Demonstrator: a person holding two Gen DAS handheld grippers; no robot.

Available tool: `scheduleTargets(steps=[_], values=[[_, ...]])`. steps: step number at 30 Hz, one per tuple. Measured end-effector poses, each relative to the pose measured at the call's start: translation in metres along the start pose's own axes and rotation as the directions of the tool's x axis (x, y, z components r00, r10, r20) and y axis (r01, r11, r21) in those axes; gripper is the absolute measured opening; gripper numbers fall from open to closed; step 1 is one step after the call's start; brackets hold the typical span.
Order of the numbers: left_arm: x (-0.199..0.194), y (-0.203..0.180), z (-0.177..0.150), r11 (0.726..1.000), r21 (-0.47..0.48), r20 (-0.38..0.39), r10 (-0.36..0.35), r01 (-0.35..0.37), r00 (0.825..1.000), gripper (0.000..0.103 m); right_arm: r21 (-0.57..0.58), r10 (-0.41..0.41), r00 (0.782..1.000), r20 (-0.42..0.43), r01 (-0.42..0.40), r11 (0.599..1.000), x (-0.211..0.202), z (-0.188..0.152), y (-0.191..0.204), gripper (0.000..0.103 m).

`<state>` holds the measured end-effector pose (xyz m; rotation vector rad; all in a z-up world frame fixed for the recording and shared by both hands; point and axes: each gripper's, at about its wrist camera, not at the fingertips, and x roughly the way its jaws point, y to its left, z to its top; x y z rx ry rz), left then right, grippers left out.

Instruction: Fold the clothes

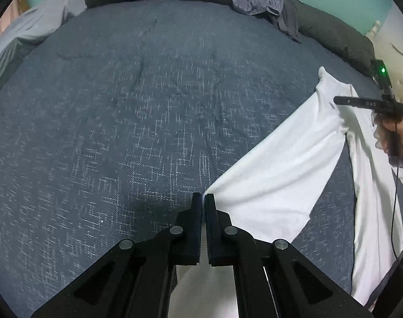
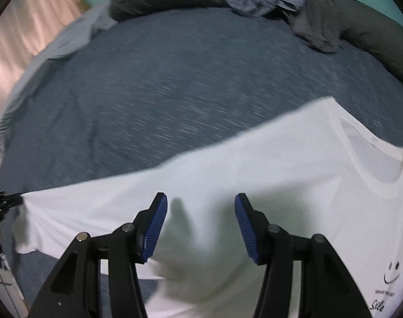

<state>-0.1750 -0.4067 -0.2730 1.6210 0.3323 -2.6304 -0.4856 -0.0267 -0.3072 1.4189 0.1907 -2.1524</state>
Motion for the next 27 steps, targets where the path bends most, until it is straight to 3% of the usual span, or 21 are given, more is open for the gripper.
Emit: scheduleTargets(steps=[3,7,8,11,17,27], values=[[0.002,0.001,-0.001,1.0,-0.01,0.004,-0.002,0.002,1.0,0.002,0.044,0.0,1.0,-0.029,0.001,0.999,0.01,-0.007,-0.014,0.054],[0.001,-0.003,0.0,1.0,-0.002,0.001,0.005,-0.005,1.0,0.002,0.017,0.001,1.0,-0.026,-0.001,1.0,0.013,-0.014,-0.019,0.034],[0.001,-0.003,0.0,1.0,0.0,0.001,0.006,-0.006,1.0,0.002,0.014,-0.003,1.0,-0.025,0.004,1.0,0.013,-0.015,-0.02,0.021],[0.001,-0.011,0.002,1.0,0.001,0.001,0.011,-0.011,1.0,0.002,0.016,-0.009,1.0,-0.006,0.009,1.0,0.007,-0.015,-0.024,0.003],[0.002,-0.002,0.016,1.0,0.0,0.0,0.015,-0.015,1.0,0.002,-0.002,-0.007,0.999,0.052,0.007,1.0,-0.014,-0.015,-0.028,0.002],[0.015,-0.006,0.017,1.0,-0.026,-0.004,-0.016,0.016,1.0,0.003,0.077,-0.022,0.998,-0.065,0.027,0.997,-0.006,-0.035,-0.04,0.001]])
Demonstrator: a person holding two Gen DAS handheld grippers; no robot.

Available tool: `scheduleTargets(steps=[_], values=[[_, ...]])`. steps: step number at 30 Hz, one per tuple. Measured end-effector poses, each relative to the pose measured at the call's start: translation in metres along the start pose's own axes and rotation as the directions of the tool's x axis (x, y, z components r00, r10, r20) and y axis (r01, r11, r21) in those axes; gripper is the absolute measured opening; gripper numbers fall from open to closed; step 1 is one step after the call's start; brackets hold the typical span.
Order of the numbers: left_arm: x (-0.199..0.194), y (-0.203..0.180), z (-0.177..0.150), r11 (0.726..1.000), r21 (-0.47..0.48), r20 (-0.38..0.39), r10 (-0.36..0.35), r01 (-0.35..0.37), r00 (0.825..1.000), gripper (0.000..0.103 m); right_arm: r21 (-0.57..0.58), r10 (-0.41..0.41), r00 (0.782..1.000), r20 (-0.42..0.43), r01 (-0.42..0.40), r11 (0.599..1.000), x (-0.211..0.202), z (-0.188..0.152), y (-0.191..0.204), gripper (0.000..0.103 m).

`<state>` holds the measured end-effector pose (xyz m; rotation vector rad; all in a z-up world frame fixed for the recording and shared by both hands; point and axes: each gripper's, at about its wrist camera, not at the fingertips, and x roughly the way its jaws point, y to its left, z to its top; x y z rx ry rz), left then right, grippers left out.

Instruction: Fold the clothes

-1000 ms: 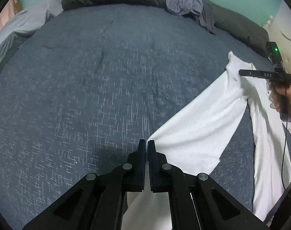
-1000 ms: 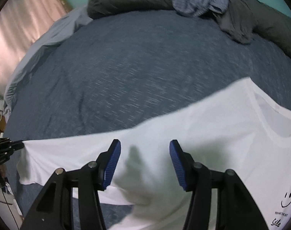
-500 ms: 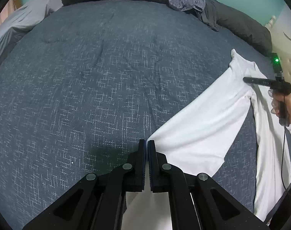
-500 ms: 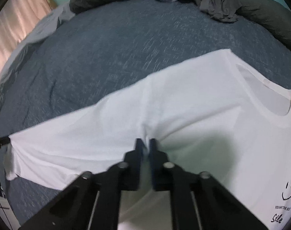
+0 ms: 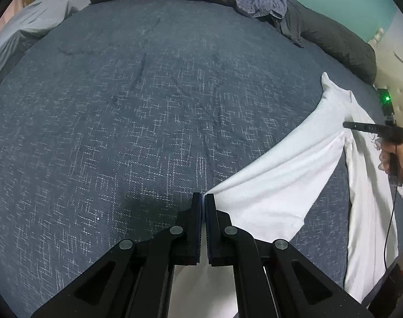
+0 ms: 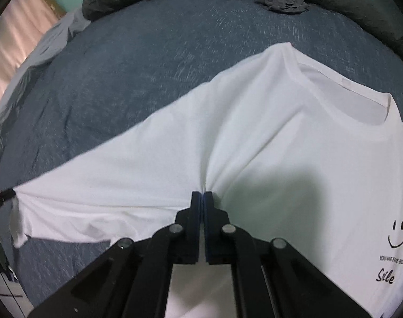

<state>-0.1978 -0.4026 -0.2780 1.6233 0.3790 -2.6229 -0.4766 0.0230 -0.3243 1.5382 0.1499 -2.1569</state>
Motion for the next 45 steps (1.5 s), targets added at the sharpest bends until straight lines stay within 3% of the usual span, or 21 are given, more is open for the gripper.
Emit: scheduleTargets(steps=[6,7,10,11,18,19,23,25,27,32,40,43,45], values=[[-0.001,0.0,0.001,1.0,0.009,-0.002,-0.005,0.005,1.0,0.003,0.007,0.06,0.994,0.087,-0.061,0.998,-0.011,0.015,-0.001,0.004],[-0.001,0.0,0.001,1.0,0.01,-0.002,-0.005,0.005,1.0,0.003,0.008,0.054,0.992,0.115,-0.055,0.998,-0.016,0.02,-0.001,0.01],[0.0,0.0,0.001,1.0,0.017,-0.003,-0.005,0.005,1.0,0.003,0.008,0.052,0.983,0.179,-0.055,0.998,-0.025,0.039,0.0,0.054],[0.0,0.001,0.001,1.0,0.018,-0.004,-0.006,0.006,1.0,0.003,0.019,0.048,0.983,0.174,-0.052,0.998,-0.023,0.047,0.001,0.055],[0.005,0.0,-0.002,1.0,0.026,-0.014,-0.009,0.01,1.0,0.003,0.075,-0.008,0.992,0.129,-0.002,0.997,0.001,0.085,0.001,0.055],[0.005,-0.001,-0.003,0.999,0.03,-0.015,-0.01,0.01,1.0,0.003,0.08,-0.026,0.993,0.112,0.017,0.997,0.008,0.088,-0.001,0.052],[0.006,-0.001,-0.004,0.999,0.044,-0.013,-0.01,0.01,1.0,0.003,0.085,-0.024,0.997,0.076,0.017,0.996,0.024,0.09,-0.006,0.014],[0.005,0.0,-0.004,0.999,0.047,-0.008,-0.009,0.01,1.0,0.003,0.083,-0.005,0.996,0.085,-0.002,0.997,0.026,0.089,-0.009,0.01],[0.005,0.0,-0.004,0.999,0.048,0.0,-0.008,0.008,1.0,0.003,0.091,0.043,0.986,0.16,-0.058,0.994,0.015,0.089,-0.014,0.008],[-0.001,0.003,0.001,1.0,0.031,0.036,-0.002,0.001,0.999,0.003,0.101,0.128,0.941,0.313,-0.167,0.981,-0.009,0.095,-0.024,0.008],[0.019,0.012,0.008,1.0,-0.001,-0.023,-0.007,0.007,1.0,0.003,0.163,0.118,0.966,0.23,-0.158,0.974,0.024,0.097,-0.031,0.013],[0.02,0.017,0.007,1.0,-0.014,-0.025,-0.015,0.014,1.0,0.005,0.184,0.123,0.956,0.267,-0.175,0.967,0.017,0.098,-0.039,0.04],[0.018,0.023,0.007,0.999,-0.029,-0.015,-0.019,0.018,1.0,0.005,0.201,0.13,0.939,0.318,-0.201,0.959,0.002,0.096,-0.048,0.046]])
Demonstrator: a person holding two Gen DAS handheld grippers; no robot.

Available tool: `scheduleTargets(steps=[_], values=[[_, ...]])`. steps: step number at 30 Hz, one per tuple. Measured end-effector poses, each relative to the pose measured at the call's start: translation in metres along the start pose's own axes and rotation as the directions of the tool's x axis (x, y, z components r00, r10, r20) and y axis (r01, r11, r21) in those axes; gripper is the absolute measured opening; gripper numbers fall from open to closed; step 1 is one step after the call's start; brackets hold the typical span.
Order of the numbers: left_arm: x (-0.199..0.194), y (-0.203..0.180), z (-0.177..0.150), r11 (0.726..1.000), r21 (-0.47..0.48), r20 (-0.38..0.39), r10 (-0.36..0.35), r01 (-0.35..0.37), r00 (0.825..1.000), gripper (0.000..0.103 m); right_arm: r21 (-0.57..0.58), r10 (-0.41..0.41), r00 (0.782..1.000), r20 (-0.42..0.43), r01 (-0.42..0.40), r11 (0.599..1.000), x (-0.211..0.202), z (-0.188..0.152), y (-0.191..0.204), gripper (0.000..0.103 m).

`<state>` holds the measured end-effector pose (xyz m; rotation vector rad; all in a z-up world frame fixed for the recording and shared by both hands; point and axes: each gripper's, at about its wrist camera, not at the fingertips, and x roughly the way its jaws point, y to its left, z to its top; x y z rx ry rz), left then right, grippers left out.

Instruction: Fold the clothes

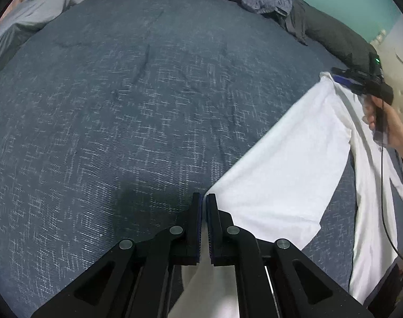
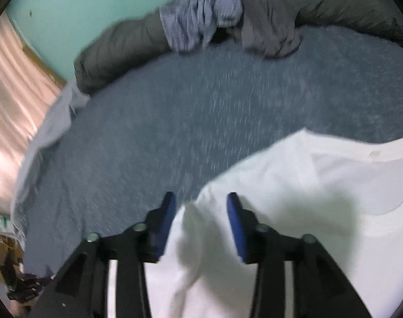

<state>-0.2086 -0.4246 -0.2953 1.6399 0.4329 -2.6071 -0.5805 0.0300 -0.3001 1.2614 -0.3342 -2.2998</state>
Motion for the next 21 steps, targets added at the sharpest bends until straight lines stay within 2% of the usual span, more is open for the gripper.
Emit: scheduleTargets(steps=[4,7,8,11,14,17,19,21], values=[[-0.012,0.003,-0.001,1.0,-0.013,0.017,0.006,-0.006,1.0,0.005,0.015,0.005,0.999,0.042,-0.005,1.0,-0.029,-0.002,-0.005,0.046],[-0.033,0.012,-0.008,0.999,-0.031,0.041,-0.008,0.009,0.999,0.006,0.005,0.032,0.999,0.032,-0.032,0.999,-0.052,-0.015,-0.005,0.046],[-0.038,0.014,-0.012,0.999,-0.037,0.044,-0.017,0.018,0.999,0.008,0.008,0.042,0.998,0.036,-0.043,0.999,-0.062,-0.023,-0.007,0.046],[-0.047,0.023,-0.032,0.998,-0.056,0.041,-0.018,0.02,0.999,0.022,0.022,0.068,0.998,0.017,-0.068,0.997,-0.081,-0.045,-0.01,0.046],[-0.043,0.03,-0.049,0.996,-0.08,0.025,-0.029,0.031,0.999,0.027,0.04,0.083,0.997,0.001,-0.083,0.996,-0.098,-0.069,-0.013,0.046],[-0.037,0.035,-0.063,0.993,-0.105,0.009,-0.052,0.053,0.999,0.037,0.06,0.096,0.995,-0.008,-0.095,0.994,-0.114,-0.09,-0.016,0.046],[-0.038,0.034,-0.073,0.991,-0.112,0.0,-0.068,0.068,0.998,0.037,0.074,0.098,0.995,-0.007,-0.098,0.992,-0.123,-0.098,-0.017,0.046],[-0.038,0.033,-0.079,0.993,-0.108,-0.008,-0.044,0.043,0.999,0.036,0.082,0.097,0.995,-0.004,-0.097,0.992,-0.132,-0.104,-0.016,0.046]])
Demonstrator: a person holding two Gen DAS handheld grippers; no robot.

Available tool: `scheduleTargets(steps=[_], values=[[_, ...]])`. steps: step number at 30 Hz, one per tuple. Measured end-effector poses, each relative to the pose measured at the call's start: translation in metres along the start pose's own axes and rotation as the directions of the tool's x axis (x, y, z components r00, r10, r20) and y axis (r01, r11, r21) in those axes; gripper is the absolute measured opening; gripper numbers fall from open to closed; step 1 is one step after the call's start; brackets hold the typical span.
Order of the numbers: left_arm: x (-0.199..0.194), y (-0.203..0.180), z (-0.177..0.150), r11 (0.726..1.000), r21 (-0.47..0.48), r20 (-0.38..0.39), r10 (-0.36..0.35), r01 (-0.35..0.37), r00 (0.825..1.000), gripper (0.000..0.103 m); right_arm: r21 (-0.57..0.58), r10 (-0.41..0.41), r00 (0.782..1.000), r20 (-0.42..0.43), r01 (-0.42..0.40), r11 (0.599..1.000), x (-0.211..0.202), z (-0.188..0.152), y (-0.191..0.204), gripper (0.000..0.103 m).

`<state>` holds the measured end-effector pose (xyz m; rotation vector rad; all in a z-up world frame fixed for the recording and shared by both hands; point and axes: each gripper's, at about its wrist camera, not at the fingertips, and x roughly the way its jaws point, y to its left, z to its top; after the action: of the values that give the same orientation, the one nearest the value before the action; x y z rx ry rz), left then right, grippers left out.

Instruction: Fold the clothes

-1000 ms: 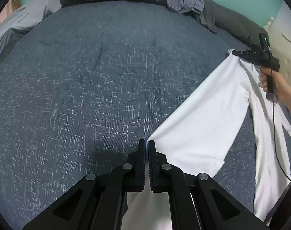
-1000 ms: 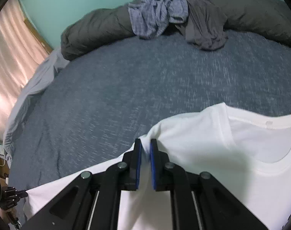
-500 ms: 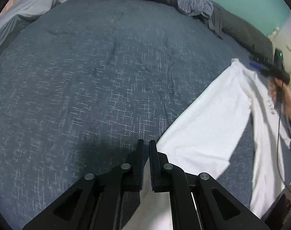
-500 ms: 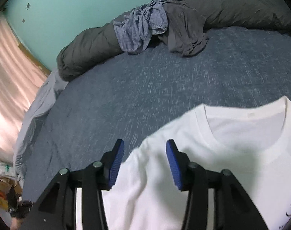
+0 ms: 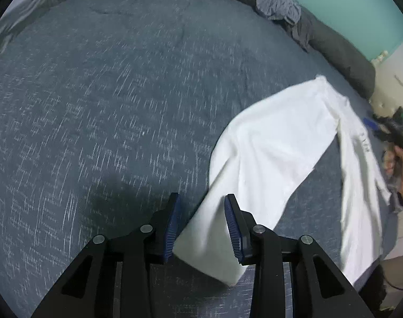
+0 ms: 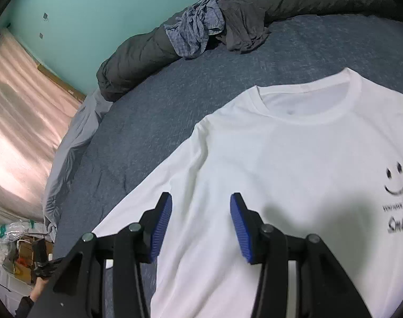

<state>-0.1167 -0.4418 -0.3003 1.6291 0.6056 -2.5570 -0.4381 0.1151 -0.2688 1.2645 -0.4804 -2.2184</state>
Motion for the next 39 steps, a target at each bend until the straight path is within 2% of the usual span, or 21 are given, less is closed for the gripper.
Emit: scheduleTargets(steps=[2,3,4,5,9,13,15,17,19,23,24,27,32,35,39], values=[[0.0,0.0,-0.006,1.0,-0.015,-0.001,0.005,-0.005,1.0,0.034,-0.001,-0.003,1.0,0.001,0.003,1.0,-0.008,-0.006,0.003,0.046],[0.001,-0.005,-0.007,1.0,-0.017,-0.002,0.017,-0.017,1.0,0.019,-0.001,-0.006,1.0,0.001,0.006,1.0,-0.011,-0.007,0.005,0.046],[0.0,-0.009,-0.007,0.999,-0.013,-0.001,0.032,-0.032,0.999,0.011,0.0,-0.008,1.0,0.001,0.008,1.0,-0.014,-0.009,0.006,0.046],[-0.004,-0.013,-0.008,0.999,-0.002,0.011,0.048,-0.048,0.999,0.008,0.001,-0.007,1.0,0.001,0.007,1.0,-0.018,-0.011,0.007,0.046],[-0.02,-0.043,-0.011,0.997,0.07,0.039,0.014,-0.017,0.999,0.008,0.0,0.002,1.0,0.003,-0.002,1.0,-0.028,-0.016,0.011,0.046],[-0.007,-0.078,-0.016,0.987,0.141,-0.027,-0.073,0.076,0.997,0.009,0.005,0.003,1.0,0.01,-0.003,1.0,-0.035,-0.021,0.012,0.046],[-0.002,-0.084,-0.021,0.984,0.161,-0.046,-0.064,0.07,0.997,0.009,0.012,0.004,1.0,0.009,-0.004,1.0,-0.037,-0.023,0.011,0.046],[-0.002,-0.084,-0.02,0.987,0.138,-0.03,-0.073,0.076,0.997,0.009,0.01,0.005,1.0,0.008,-0.005,1.0,-0.04,-0.025,0.011,0.046],[-0.011,-0.074,-0.018,0.993,0.098,0.011,-0.071,0.07,0.997,0.01,0.009,0.004,1.0,0.007,-0.004,1.0,-0.042,-0.026,0.011,0.046],[-0.027,-0.038,-0.003,0.999,-0.031,0.11,-0.024,0.028,0.994,0.014,0.015,0.003,1.0,0.011,-0.003,1.0,-0.045,-0.025,0.008,0.046],[-0.027,-0.031,0.0,0.999,-0.044,0.113,0.001,0.003,0.994,0.017,0.019,0.004,1.0,0.014,-0.004,1.0,-0.045,-0.025,0.007,0.046],[-0.024,-0.013,0.006,0.994,-0.081,0.118,0.077,-0.068,0.99,0.017,0.022,-0.001,1.0,0.017,0.0,1.0,-0.045,-0.025,0.006,0.046],[-0.001,-0.007,0.002,0.99,-0.059,0.061,0.134,-0.131,0.989,0.017,0.017,0.001,1.0,0.009,-0.001,1.0,-0.041,-0.028,0.008,0.046],[0.006,-0.014,-0.006,0.991,-0.031,0.044,0.131,-0.13,0.99,0.017,0.009,-0.005,1.0,0.001,0.005,1.0,-0.039,-0.03,0.009,0.046],[0.005,-0.028,-0.013,0.996,0.01,0.042,0.084,-0.084,0.996,0.017,0.007,-0.006,1.0,0.0,0.006,1.0,-0.038,-0.031,0.01,0.046]])
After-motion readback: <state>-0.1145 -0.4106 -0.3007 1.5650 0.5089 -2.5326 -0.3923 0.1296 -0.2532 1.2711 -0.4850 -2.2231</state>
